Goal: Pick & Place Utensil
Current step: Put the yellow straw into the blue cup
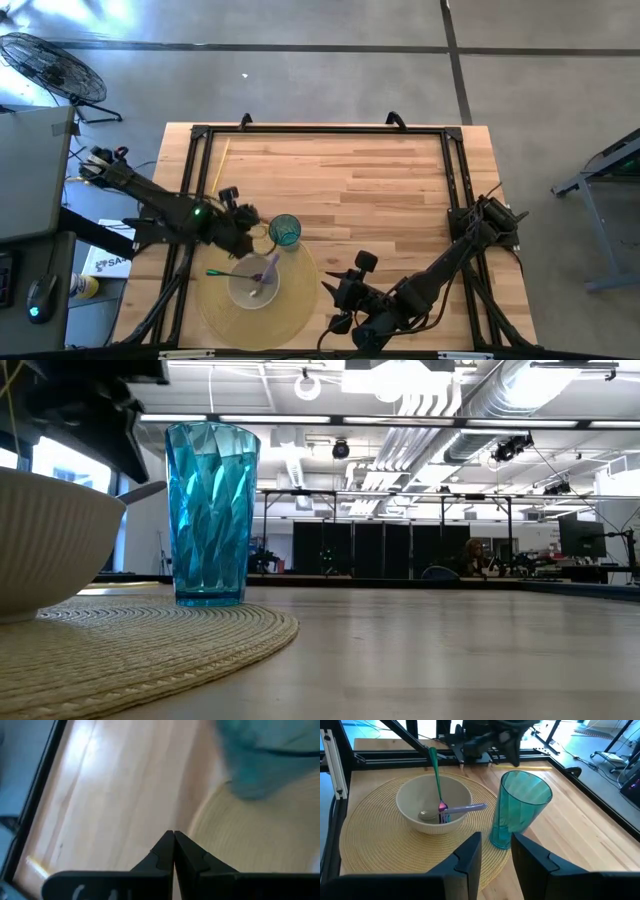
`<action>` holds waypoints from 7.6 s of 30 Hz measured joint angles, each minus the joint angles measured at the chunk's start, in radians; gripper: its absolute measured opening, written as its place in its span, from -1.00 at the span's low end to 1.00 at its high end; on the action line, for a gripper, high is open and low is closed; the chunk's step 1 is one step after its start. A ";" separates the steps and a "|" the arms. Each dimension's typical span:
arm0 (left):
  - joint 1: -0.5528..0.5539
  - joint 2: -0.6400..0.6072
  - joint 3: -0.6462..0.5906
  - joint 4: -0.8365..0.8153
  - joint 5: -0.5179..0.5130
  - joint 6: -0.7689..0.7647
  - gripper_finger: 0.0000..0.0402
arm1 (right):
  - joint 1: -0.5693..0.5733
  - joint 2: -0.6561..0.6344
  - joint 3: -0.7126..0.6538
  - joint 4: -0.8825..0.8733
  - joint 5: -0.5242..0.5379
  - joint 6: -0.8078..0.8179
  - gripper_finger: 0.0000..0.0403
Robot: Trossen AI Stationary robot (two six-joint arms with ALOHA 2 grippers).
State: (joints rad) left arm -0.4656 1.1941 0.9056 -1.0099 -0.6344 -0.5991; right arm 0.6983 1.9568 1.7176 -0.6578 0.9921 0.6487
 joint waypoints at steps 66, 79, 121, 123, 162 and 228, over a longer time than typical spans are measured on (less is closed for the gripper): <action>1.306 0.181 -0.282 0.517 0.190 0.047 -0.67 | -0.008 0.013 -0.001 -0.063 -0.038 0.032 -0.51; 1.249 0.160 -0.453 0.508 0.047 -0.376 -0.67 | 0.006 0.013 -0.001 -0.064 -0.045 0.068 -0.51; 1.236 -0.127 -0.476 0.347 0.345 -0.121 -0.98 | 0.016 0.013 -0.001 -0.063 -0.032 0.058 -0.51; 1.237 -0.196 -0.475 0.325 0.358 -0.098 -0.98 | 0.016 0.013 -0.001 -0.063 -0.031 0.058 -0.51; 1.235 -1.082 -0.490 0.970 1.215 -0.078 -0.97 | -0.027 0.013 0.000 -0.054 0.049 0.058 -0.51; 0.092 0.126 -0.548 2.094 0.134 0.569 -0.97 | -0.055 0.060 0.000 0.004 0.007 0.007 -0.51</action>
State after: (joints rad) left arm -0.3737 1.3205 0.3580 1.0845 -0.5001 -0.0298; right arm 0.6434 2.0163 1.7172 -0.6534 0.9993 0.6559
